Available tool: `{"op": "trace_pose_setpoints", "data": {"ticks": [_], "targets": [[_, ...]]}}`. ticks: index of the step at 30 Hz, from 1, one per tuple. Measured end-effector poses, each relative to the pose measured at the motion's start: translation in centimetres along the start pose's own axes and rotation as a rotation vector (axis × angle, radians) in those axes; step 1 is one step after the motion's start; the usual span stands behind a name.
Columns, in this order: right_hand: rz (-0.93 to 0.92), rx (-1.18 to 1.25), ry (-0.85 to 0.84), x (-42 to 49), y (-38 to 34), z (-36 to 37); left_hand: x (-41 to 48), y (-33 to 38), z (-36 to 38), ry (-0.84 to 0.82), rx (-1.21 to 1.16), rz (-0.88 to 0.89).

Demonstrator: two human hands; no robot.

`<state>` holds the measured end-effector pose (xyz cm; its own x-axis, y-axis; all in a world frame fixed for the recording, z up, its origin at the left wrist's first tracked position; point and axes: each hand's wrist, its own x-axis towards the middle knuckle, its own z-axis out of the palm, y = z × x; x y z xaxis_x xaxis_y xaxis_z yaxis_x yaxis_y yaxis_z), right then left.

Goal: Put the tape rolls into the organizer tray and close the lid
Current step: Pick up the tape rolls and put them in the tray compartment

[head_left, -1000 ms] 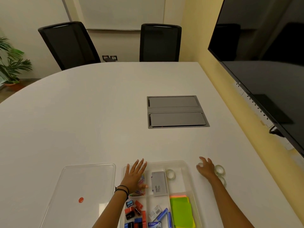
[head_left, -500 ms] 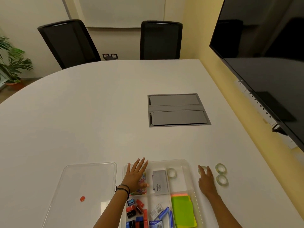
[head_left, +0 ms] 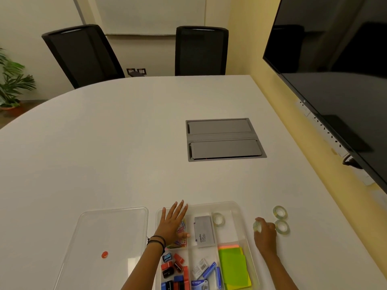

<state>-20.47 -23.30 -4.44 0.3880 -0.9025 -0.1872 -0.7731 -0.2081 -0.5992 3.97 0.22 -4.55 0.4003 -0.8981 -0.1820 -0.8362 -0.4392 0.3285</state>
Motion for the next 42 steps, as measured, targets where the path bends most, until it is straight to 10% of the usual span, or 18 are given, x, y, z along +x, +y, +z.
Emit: {"op": "trace_pose_setpoints", "data": {"ticks": [9, 25, 37, 42], "targets": [[0.012, 0.637, -0.063, -0.6, -7.6, -1.8, 0.0, -0.2, 0.3, -0.009, -0.017, 0.005], [-0.444, -0.241, -0.369, -1.3, -7.7, 2.9, 0.1, -0.1, 0.2, 0.031, 0.008, 0.021], [-0.524, 0.025, -0.408, -0.7, -8.2, 0.8, -0.1, 0.5, -0.5, -0.031, -0.058, 0.016], [-0.454, 0.149, -0.034, -0.1, -6.5, -2.5, -0.1, -0.3, 0.5, 0.053, -0.056, 0.038]]}}
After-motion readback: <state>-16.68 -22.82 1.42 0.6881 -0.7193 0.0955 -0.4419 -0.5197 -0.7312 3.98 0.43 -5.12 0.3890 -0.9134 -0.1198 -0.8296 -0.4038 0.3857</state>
